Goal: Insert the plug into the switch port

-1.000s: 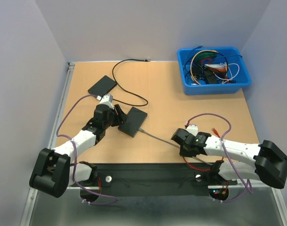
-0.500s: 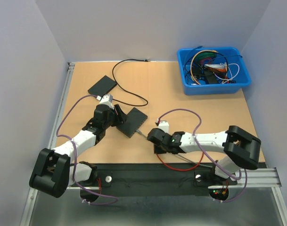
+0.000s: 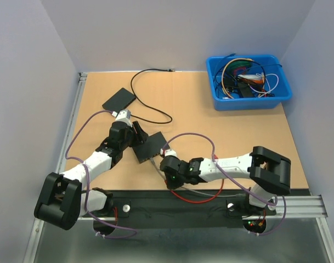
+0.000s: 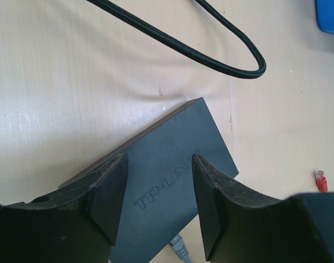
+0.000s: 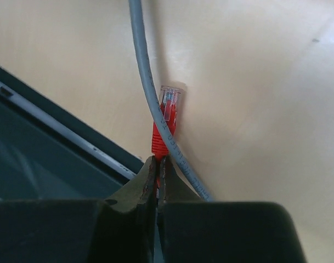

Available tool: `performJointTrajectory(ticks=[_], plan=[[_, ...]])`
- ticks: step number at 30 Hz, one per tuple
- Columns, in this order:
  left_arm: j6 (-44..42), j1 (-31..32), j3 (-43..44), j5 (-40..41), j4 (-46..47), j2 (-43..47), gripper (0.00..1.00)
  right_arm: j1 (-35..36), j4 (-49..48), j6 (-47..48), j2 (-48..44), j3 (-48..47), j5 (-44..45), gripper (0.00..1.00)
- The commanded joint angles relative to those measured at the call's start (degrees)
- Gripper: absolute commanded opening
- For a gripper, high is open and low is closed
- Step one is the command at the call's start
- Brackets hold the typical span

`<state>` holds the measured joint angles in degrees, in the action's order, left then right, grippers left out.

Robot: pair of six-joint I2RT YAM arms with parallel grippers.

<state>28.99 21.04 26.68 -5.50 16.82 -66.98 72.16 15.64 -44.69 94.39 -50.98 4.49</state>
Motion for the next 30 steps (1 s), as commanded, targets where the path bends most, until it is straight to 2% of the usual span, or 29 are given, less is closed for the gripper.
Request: performJointTrajectory(ticks=[1, 6, 10, 12, 17, 20, 23, 24, 27, 30], plan=[[-0.08, 0.23, -0.31, 0.66, 0.76, 1.06, 0.6, 1.4, -2.81, 5.66, 4.82, -0.79, -10.63, 0.01], [0.01, 0.23, -0.13, 0.75, 0.67, 0.71, 0.6, 1.84, -2.63, 7.86, 9.4, -1.22, -11.7, 0.0], [-0.08, 0.32, -0.22, 0.84, 0.58, 0.8, 0.6, 2.11, -4.99, 10.04, 8.71, -1.58, -14.93, 0.0], [-0.08, 0.23, -0.13, 0.84, 0.58, 0.71, 0.6, 2.11, -8.16, 12.33, 5.92, -1.84, -20.98, 0.01], [-0.08, 0.23, -0.22, 0.93, 0.41, 0.8, 0.6, 0.97, -9.83, 14.8, -3.15, -4.21, -22.51, 0.0], [0.01, 0.23, -0.13, 1.01, 0.41, 0.62, 0.6, -4.45, -11.16, 12.79, -8.24, -4.91, -24.17, 0.0], [-0.16, 0.23, -0.13, 0.75, 0.41, 0.71, 0.6, -10.7, -11.77, 8.66, -10.98, -4.65, -30.56, 0.0], [-0.08, 0.23, -0.22, 0.75, 0.41, 0.71, 0.6, -14.73, -11.77, 5.87, -11.07, -4.57, -32.6, 0.0], [-0.08, 0.23, -0.13, 0.75, 0.32, 0.71, 0.6, -21.33, -11.77, 0.67, -6.69, -3.6, -40.4, 0.0], [-0.17, 0.23, 0.04, 0.66, 0.41, 0.45, 0.6, -21.98, -11.6, 0.48, -1.06, -2.64, -40.53, 0.01]])
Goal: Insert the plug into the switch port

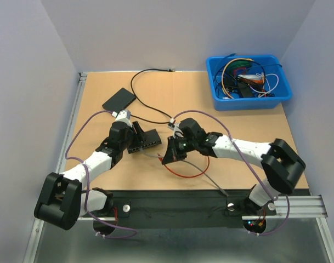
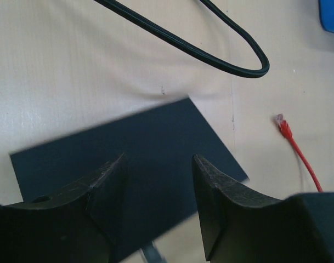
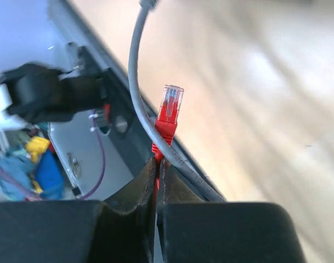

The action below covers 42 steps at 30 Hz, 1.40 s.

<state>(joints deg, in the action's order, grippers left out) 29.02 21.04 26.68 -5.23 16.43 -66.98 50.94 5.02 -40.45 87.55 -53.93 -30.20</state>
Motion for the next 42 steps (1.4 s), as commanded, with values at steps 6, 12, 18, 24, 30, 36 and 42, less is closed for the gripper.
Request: performJointTrajectory(ticks=[6, 12, 18, 24, 30, 36, 42], plan=[[-0.19, 0.32, -0.13, 0.49, 0.71, 0.62, 0.6, -0.14, -2.11, -2.8, 11.41, 1.9, -9.95, 0.0], [-0.19, 0.32, 0.31, 0.31, 0.8, -0.08, 0.6, 5.56, 0.69, 1.68, 14.75, 1.81, -13.92, 0.0], [-0.27, 0.23, 0.22, 0.4, 0.71, 0.09, 0.6, 12.78, -27.41, -8.8, 24.77, 6.7, -32.27, 0.0], [-0.19, 0.23, -0.13, 0.58, 0.63, 0.71, 0.6, 12.7, -46.76, -21.08, 23.21, 4.38, -37.91, 0.0], [-0.19, 0.32, -0.04, 0.49, 0.71, 0.53, 0.6, 11.21, -46.33, -20.73, 14.95, -1.17, -42.66, 0.0], [-0.28, 0.23, 0.04, 0.49, 0.8, 0.45, 0.6, 6.9, -45.27, -21.61, 12.74, 1.89, -42.14, 0.0], [-0.36, 0.23, -0.13, 0.4, 0.89, 0.62, 0.6, 6.54, -57.46, -27.21, 4.16, 8.49, -41.79, 0.01]])
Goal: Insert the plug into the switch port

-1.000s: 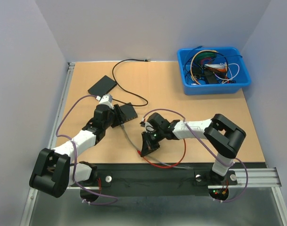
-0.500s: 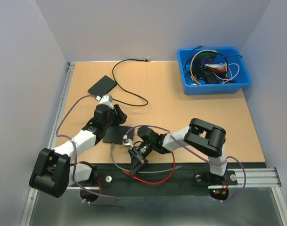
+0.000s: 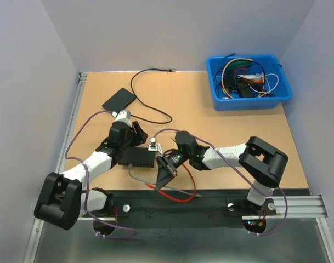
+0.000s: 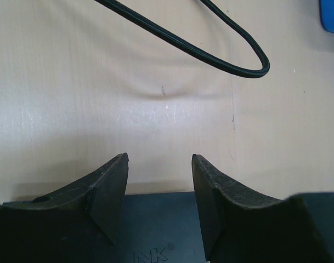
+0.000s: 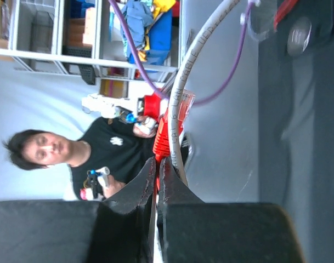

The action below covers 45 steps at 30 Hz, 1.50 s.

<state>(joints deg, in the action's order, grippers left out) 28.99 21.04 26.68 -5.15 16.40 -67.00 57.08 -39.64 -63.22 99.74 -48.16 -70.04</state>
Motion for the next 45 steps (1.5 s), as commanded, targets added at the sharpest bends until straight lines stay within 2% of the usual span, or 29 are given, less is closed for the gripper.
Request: performJointTrajectory(ticks=[1, 5, 10, 13, 15, 18, 19, 20, 21, 23, 27, 30, 31, 33, 34, 36, 37, 39, 45], plan=[[-0.25, 0.32, -0.13, 0.31, 0.91, 0.65, 0.6, -0.3, -13.88, -5.24, -9.9, 2.64, -1.07, 0.0], [-0.25, 0.32, -0.13, 0.31, 0.91, 0.56, 0.6, -5.38, -13.8, -7.35, -18.17, 0.35, -1.5, 0.0], [-0.17, 0.23, -0.4, 0.4, 0.91, 1.08, 0.6, -18.39, -12.75, -9.99, -30.46, -1.32, -0.89, 0.0], [-0.17, 0.23, -0.22, 0.4, 0.91, 0.74, 0.6, -26.73, -6.97, -10.25, -32.33, -1.23, 2.01, 0.0], [-0.34, 0.32, -0.22, 0.4, 0.82, 0.65, 0.6, -33.13, -1.43, -9.3, -33.47, -0.44, 3.41, 0.0], [-0.17, 0.32, -0.4, 0.31, 0.91, 1.08, 0.6, -38.08, 14.63, 1.93, -36.63, -4.64, 5.26, 0.0], [-0.17, 0.23, -0.57, 0.31, 0.91, 1.35, 0.6, -39.49, 21.55, 12.58, -37.16, -7.36, 9.96, 0.0], [-0.17, 0.23, -0.57, 0.4, 1.0, 1.35, 0.6, -39.59, 37.54, 18.25, -37.51, -10.52, 13.84, 0.0], [-0.17, 0.32, -0.57, 0.49, 1.0, 1.44, 0.6, -39.59, 42.84, 21.96, -37.78, -15.77, 17.18, 0.0], [-0.17, 0.32, -0.4, 0.58, 1.0, 1.17, 0.6, -39.59, 49.53, 26.47, -38.57, -17.57, 22.31, 0.0], [0.36, 0.23, -0.57, 1.71, 0.56, 1.61, 0.6, -38.72, 59.39, 32.0, -38.66, -15.13, 27.21, 0.0], [1.59, 0.58, -1.1, 3.03, -1.36, 3.45, 0.6, -32.49, 66.69, 35.8, -39.19, -8.46, 45.29, 0.0], [2.64, 0.93, -0.93, 3.56, -2.68, 4.33, 0.6, -26.64, 68.88, 35.36, -38.23, -5.39, 54.74, 0.0], [3.87, 2.24, -1.01, 3.74, -5.66, 5.38, 0.6, -20.2, 70.13, 33.52, -36.21, -2.3, 61.4, 0.0], [6.05, 4.43, -1.36, 4.18, -6.55, 6.87, 0.6, -14.68, 70.05, 30.82, -34.29, 0.84, 64.82, 0.01], [8.52, 7.6, -3.2, 4.7, -7.96, 8.63, 0.6, -8.78, 70.14, 27.99, -33.13, 3.33, 67.92, 0.0], [9.84, 9.09, -3.91, 4.71, -8.4, 10.04, 0.6, -7.78, 70.22, 27.02, -33.04, 4.73, 71.24, 0.0], [14.06, 14.09, -5.83, 6.45, -9.02, 11.36, 0.6, -6.72, 70.14, 24.21, -33.38, 8.16, 72.41, 0.01], [21.79, 22.98, -8.83, 8.13, -8.93, 11.28, 0.6, -0.67, 61.89, 19.9, -28.92, 16.15, 67.84, 0.0]])
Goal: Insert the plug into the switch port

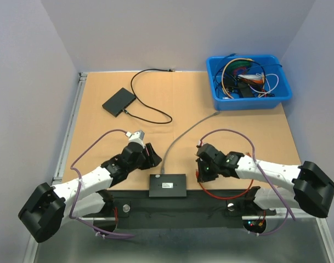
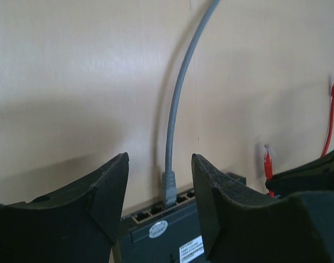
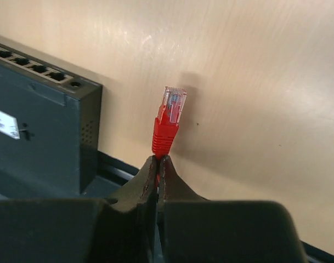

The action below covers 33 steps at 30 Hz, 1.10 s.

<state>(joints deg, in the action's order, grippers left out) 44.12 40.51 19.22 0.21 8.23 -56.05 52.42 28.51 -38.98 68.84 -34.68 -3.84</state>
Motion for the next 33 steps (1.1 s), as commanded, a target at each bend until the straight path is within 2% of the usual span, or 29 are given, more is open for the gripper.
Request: performJointTrajectory(ticks=[1, 6, 11, 14, 15, 18, 21, 25, 28, 29, 30, 31, 33], plan=[[7.29, 5.61, -1.56, 3.39, -0.67, -0.45, 0.6, 4.7, -9.23, -6.0, 2.87, 3.55, 1.55, 0.01], [11.42, 11.69, -2.61, 5.85, -0.76, -3.01, 0.6, 7.78, -19.53, -9.71, 6.48, 6.2, -1.69, 0.0], [14.41, 15.65, -2.88, 9.98, -3.91, -1.44, 0.59, 11.03, -22.09, -10.24, 12.1, 4.36, -1.44, 0.0], [16.25, 16.0, -0.33, 18.3, -12.95, 1.99, 0.59, 11.65, -23.06, -10.41, 13.25, 4.09, -1.44, 0.0], [16.96, 16.09, 1.5, 20.16, -18.8, 2.96, 0.59, 11.74, -23.24, -10.41, 13.69, 4.18, -1.18, 0.0], [17.23, 16.09, 3.01, 22.28, -21.58, 2.88, 0.7, 11.82, -23.15, -10.5, 13.96, 4.44, -0.3, 0.0], [18.99, 16.97, 7.48, 25.1, -30.7, -0.28, 0.72, 11.82, -22.37, -10.41, 12.9, 5.58, 2.07, 0.0], [19.86, 18.2, 11.17, 26.86, -35.98, -2.13, 0.73, 11.82, -17.45, -10.41, 7.3, 6.38, 10.58, 0.0], [21.62, 19.33, 12.86, 26.51, -40.57, -0.99, 0.74, 11.82, -14.63, -9.98, 5.96, 4.8, 11.57, 0.0], [22.67, 19.78, 13.03, 26.08, -41.27, -0.21, 0.78, 11.82, -13.23, -9.71, 5.78, 3.58, 11.31, 0.0], [23.55, 20.39, 13.12, 25.29, -42.93, 0.06, 0.92, 11.82, -12.78, -9.71, 5.69, 3.21, 11.05, 0.0], [23.73, 20.92, 13.03, 24.67, -42.95, 0.41, 0.99, 11.82, -12.43, -9.8, 5.61, 2.95, 10.87, 0.0], [25.92, 22.93, 12.68, 22.57, -43.12, 0.24, 0.99, 11.82, -12.34, -10.15, 4.82, 3.21, 10.25, 0.0]])
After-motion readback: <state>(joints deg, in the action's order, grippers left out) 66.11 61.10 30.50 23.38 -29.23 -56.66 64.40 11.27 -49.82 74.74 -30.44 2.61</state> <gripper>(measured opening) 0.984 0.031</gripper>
